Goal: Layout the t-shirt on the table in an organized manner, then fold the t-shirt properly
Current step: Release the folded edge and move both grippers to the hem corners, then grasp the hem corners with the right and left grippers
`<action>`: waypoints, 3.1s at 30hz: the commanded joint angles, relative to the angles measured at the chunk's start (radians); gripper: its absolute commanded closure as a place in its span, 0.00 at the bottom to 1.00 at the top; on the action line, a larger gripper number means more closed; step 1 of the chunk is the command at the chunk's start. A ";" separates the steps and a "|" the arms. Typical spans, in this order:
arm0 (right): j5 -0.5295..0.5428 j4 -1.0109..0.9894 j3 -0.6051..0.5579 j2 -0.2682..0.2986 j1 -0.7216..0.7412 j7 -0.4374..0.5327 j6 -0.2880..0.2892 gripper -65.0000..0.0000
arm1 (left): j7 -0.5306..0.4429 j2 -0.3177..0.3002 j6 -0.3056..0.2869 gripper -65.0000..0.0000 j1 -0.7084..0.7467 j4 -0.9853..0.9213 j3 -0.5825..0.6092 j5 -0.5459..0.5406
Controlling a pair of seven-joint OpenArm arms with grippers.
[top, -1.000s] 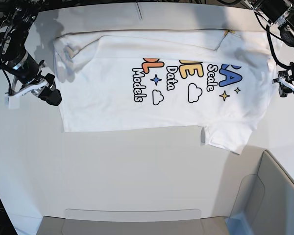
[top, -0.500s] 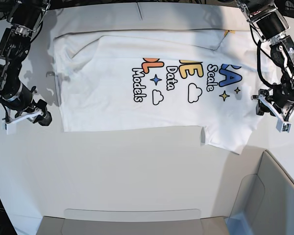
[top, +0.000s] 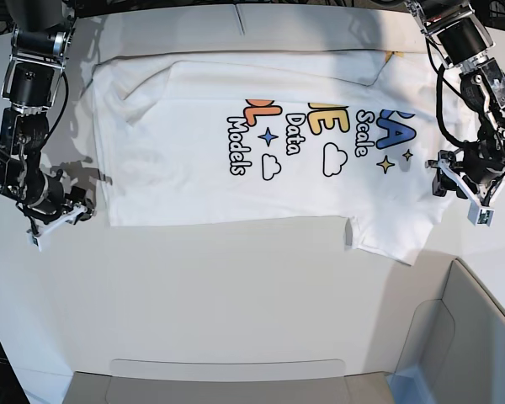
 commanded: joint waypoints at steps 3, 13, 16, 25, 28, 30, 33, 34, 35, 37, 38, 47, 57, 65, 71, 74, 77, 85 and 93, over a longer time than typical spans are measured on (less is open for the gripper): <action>0.003 0.016 -0.020 0.002 0.031 0.007 0.009 0.68 | -0.022 -0.007 -0.001 0.51 -0.018 0.016 -0.007 -0.009; 0.005 0.117 -0.010 -0.054 -0.035 -0.063 0.029 0.68 | -0.022 0.039 -0.001 0.51 -0.024 0.016 -0.001 -0.010; 0.005 0.237 0.030 -0.057 -0.075 -0.065 0.026 0.68 | -0.020 0.045 -0.001 0.51 -0.024 0.016 0.002 -0.010; 0.007 0.324 0.092 -0.089 -0.087 -0.063 0.033 0.68 | -0.029 0.042 -0.001 0.51 -0.020 0.016 0.002 -0.010; 0.053 0.249 0.130 -0.091 -0.075 -0.060 0.035 0.68 | -0.029 0.040 -0.001 0.51 -0.018 0.016 0.002 -0.010; 0.100 0.186 0.161 -0.084 -0.070 -0.057 0.037 0.68 | -0.031 0.039 -0.001 0.51 -0.018 0.016 0.002 -0.010; 0.143 0.120 0.187 -0.074 -0.058 -0.027 0.038 0.68 | -0.031 0.039 -0.001 0.51 -0.018 0.016 0.002 -0.010; 0.143 0.105 0.179 -0.060 -0.056 -0.013 0.044 0.68 | -0.031 0.039 -0.001 0.51 -0.018 0.016 0.002 -0.010; 0.143 0.083 0.168 -0.052 -0.052 -0.007 0.069 0.68 | -0.031 0.040 -0.001 0.51 -0.018 0.016 0.002 -0.010; 0.145 0.027 0.144 -0.048 -0.029 -0.007 0.118 0.68 | -0.031 0.040 -0.001 0.51 -0.018 0.016 0.002 -0.010; 0.143 0.000 0.142 -0.048 -0.020 -0.007 0.127 0.68 | -0.031 0.040 -0.001 0.51 -0.018 0.016 0.002 -0.010; 0.142 -0.131 0.043 -0.051 0.017 0.035 0.133 0.68 | -0.031 0.040 -0.001 0.51 -0.021 0.016 0.002 -0.010; 0.145 -0.131 -0.034 -0.089 0.017 0.032 0.133 0.68 | -0.036 0.040 -0.001 0.51 -0.035 0.014 0.002 -0.010; 0.145 -0.131 -0.036 -0.086 0.011 0.030 0.132 0.68 | -0.065 0.014 -0.001 0.44 -0.231 -0.115 0.126 0.005; 0.145 -0.131 -0.033 -0.081 0.010 -0.013 0.132 0.68 | -0.223 0.002 -0.001 0.44 -0.371 -0.399 0.254 0.224; 0.145 -0.130 -0.033 -0.081 0.010 -0.021 0.132 0.69 | -0.323 0.003 -0.001 0.44 -0.415 -0.525 0.252 0.280; 0.145 -0.130 -0.034 -0.081 0.010 -0.021 0.132 0.69 | -0.393 0.000 -0.001 0.44 -0.438 -0.609 0.251 0.283; 0.145 -0.130 -0.036 -0.086 0.003 -0.022 0.132 0.69 | -0.603 -0.020 -0.001 0.44 -0.494 -0.796 0.249 0.290; 0.145 -0.096 -0.036 -0.083 -0.021 -0.024 0.132 0.69 | -0.791 -0.058 -0.001 0.44 -0.569 -1.028 0.258 0.300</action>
